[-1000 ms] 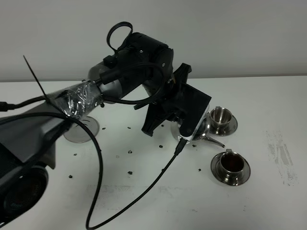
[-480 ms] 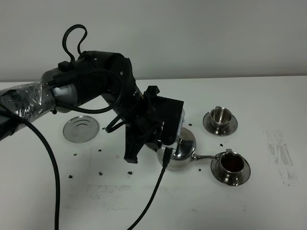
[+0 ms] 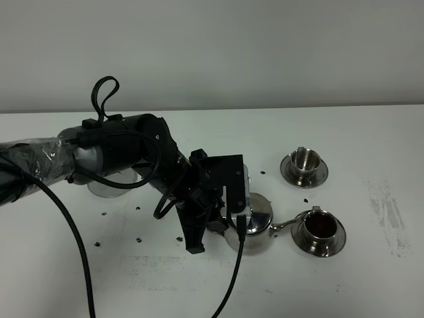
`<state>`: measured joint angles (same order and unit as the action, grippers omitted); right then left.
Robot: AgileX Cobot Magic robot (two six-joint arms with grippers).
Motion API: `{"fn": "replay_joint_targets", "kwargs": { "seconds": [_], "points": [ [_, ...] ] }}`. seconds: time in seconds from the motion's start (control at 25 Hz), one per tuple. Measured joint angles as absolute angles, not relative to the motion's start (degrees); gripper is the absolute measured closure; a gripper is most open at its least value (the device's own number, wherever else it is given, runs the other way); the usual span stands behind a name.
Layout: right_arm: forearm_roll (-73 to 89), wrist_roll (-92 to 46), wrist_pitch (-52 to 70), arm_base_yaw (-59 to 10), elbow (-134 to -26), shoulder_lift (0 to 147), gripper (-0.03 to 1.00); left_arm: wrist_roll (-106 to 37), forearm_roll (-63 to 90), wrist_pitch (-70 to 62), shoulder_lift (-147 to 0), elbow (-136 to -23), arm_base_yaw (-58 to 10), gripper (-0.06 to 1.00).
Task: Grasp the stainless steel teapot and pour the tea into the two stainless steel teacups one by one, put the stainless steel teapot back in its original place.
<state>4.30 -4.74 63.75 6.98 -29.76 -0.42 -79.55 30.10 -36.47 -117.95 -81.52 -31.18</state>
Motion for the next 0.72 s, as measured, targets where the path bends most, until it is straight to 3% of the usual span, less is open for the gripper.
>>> {"fn": "replay_joint_targets", "kwargs": {
  "seconds": [0.4, 0.72],
  "points": [
    [4.3, -4.74, 63.75, 6.98, -29.76, -0.42, 0.67, -80.88, 30.7, -34.8, -115.92, -80.48, -30.94, 0.72],
    [4.3, -4.74, 63.75, 6.98, -29.76, -0.42, 0.67, -79.31, 25.55, -38.57, -115.58, -90.09, -29.56, 0.72]
  ]
}}
